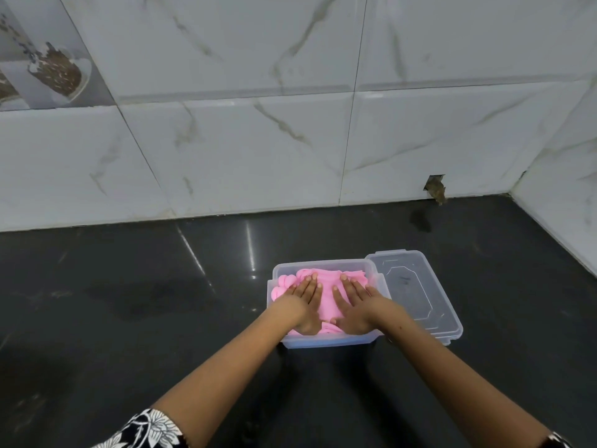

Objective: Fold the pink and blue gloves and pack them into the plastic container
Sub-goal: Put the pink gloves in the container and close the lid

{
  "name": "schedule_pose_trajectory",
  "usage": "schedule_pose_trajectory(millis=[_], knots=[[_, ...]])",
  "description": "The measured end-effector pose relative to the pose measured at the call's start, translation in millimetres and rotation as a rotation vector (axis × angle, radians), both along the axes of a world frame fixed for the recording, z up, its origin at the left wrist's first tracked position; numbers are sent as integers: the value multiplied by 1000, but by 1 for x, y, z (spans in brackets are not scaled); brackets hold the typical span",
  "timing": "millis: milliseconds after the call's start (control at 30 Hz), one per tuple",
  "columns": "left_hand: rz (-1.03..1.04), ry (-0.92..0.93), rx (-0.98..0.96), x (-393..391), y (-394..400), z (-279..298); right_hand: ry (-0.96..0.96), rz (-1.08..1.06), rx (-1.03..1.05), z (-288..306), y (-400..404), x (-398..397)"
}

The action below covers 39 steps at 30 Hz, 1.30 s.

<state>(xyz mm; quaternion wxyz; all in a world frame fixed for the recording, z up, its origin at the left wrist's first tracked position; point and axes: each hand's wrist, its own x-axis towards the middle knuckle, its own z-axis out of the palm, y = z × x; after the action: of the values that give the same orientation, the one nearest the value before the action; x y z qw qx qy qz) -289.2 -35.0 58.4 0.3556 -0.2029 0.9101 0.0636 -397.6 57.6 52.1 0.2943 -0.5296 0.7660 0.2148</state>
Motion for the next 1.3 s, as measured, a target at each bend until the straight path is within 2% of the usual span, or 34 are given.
schedule_pose_trajectory(millis=[133, 300, 400, 500, 600, 767, 833, 933, 1033, 1200, 1300], knots=[[23, -96, 44, -13, -4, -6, -31, -23, 82, 5, -9, 0], [15, -91, 28, -13, -4, -8, -23, -46, 64, 7, -12, 4], [-21, -38, 15, -7, -2, 0, -10, -26, 6, 9, -4, 5], [-37, 48, 57, 3, -2, 25, -31, -38, -160, 21, 11, 5], [54, 250, 113, 20, -4, 51, -118, -149, -422, 39, 35, 0], [6, 761, -62, 31, 30, 52, -34, -403, -799, 43, 97, -25], [-8, 966, -10, 29, 62, 39, 3, -506, -842, 27, 125, -33], [-119, 1165, 107, 19, 109, 13, 25, -554, -771, -4, 161, -37], [-181, 1099, 175, 1, 142, -17, 29, -457, -708, -28, 180, -39], [-87, 952, 106, -36, 170, -47, 103, -314, -803, -38, 194, -48], [-140, 924, 23, -45, 177, -51, 64, -330, -829, -44, 208, -45]])
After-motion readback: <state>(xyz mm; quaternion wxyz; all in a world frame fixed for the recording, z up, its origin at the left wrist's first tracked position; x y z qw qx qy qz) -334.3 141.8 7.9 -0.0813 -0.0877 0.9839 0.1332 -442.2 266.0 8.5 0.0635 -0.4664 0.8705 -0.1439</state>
